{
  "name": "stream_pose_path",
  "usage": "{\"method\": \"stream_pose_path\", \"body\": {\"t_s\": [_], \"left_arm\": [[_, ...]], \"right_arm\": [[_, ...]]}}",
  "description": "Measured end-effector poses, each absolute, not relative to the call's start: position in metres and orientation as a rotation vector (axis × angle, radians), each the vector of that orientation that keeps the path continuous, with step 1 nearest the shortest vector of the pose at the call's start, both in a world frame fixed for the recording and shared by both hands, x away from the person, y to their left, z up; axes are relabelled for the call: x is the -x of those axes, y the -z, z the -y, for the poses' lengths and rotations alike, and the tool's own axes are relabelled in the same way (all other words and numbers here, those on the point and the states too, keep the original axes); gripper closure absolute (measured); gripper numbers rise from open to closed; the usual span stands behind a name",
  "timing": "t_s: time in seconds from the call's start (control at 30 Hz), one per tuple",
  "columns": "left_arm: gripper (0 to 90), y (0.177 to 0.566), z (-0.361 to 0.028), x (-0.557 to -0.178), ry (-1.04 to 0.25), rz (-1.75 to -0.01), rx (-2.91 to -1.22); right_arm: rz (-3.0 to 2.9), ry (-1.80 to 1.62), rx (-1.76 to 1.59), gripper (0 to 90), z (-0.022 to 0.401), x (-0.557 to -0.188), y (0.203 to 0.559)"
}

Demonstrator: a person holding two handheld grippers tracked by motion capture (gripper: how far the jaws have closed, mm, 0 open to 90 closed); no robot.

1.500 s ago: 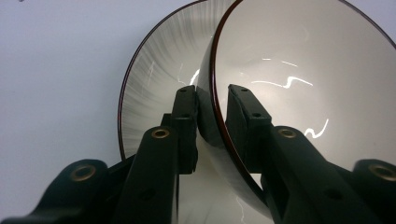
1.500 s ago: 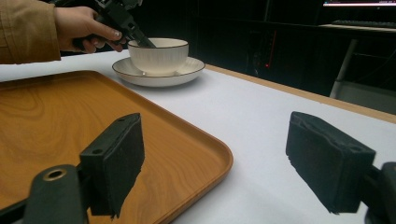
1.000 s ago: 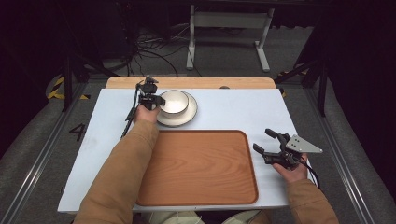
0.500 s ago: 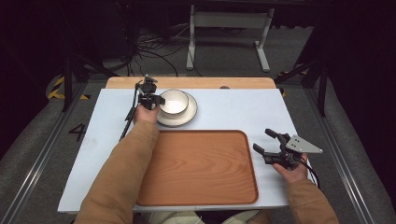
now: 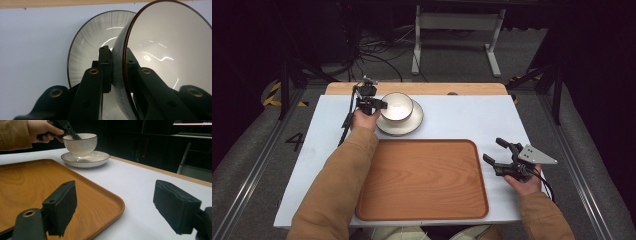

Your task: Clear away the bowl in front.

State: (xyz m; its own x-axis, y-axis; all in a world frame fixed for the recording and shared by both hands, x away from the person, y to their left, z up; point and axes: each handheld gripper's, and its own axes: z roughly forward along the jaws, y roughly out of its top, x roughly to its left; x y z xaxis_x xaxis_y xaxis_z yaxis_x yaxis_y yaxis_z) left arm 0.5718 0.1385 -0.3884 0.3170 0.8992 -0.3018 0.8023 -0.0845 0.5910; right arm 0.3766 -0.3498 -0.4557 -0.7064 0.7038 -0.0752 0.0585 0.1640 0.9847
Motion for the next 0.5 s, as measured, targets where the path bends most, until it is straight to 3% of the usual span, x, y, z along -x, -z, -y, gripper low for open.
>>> {"method": "stream_pose_path", "body": {"t_s": [0.5], "left_arm": [[82.3, 0.357, -0.138, -0.559, -0.232, -1.433, -1.945]], "right_arm": [[-1.915, -1.58, -0.721, 19.9, 0.35, -0.376, 0.456]]}}
